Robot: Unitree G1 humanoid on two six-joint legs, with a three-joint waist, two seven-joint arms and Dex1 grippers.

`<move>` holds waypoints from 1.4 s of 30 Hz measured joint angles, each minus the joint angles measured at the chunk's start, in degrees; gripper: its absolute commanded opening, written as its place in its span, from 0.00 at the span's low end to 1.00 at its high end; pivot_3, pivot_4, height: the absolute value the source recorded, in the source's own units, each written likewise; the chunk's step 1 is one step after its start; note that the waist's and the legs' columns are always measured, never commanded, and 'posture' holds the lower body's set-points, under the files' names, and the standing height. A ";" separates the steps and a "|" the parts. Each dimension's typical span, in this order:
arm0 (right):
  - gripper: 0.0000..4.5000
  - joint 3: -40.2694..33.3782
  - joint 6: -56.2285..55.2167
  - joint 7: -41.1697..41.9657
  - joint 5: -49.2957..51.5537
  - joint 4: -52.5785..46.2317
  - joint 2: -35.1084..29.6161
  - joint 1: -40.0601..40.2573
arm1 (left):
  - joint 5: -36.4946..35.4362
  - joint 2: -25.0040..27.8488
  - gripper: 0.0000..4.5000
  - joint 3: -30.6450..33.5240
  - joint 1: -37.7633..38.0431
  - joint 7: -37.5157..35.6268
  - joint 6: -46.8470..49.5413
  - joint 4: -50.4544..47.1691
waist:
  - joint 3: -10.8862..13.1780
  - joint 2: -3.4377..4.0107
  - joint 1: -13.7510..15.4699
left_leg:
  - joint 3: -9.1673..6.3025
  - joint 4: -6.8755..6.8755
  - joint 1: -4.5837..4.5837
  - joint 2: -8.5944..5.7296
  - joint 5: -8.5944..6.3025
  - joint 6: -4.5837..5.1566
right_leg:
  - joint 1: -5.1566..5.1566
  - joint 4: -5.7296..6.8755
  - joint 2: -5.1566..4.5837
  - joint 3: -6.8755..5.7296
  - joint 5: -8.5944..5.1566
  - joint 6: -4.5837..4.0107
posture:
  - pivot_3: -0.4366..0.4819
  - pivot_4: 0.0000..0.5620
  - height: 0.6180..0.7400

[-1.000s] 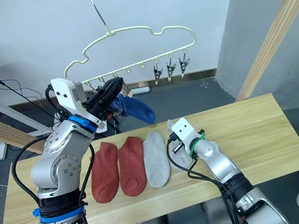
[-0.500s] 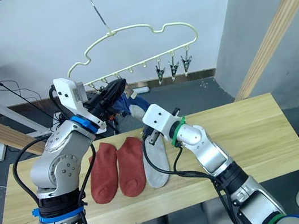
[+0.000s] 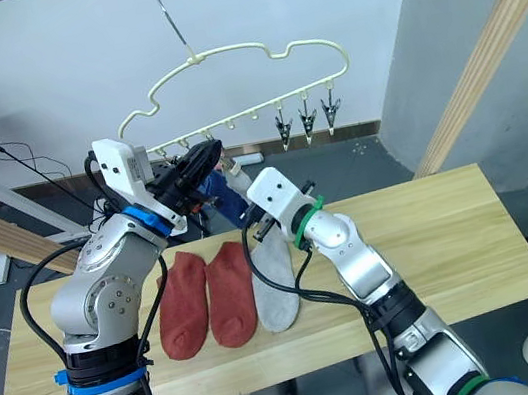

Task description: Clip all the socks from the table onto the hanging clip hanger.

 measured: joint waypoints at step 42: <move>0.65 2.31 8.70 8.04 1.19 -16.58 -10.44 8.32 | 3.26 13.55 0.27 0.14 14.64 -9.59 -4.50 -6.16 | 0.00 0.01 0.21 | -0.03 -0.04 -0.03 0.00 0.00 0.00 | -0.04 -0.04 -0.02 0.00 0.00 -0.01 | 0.24 0.58 0.92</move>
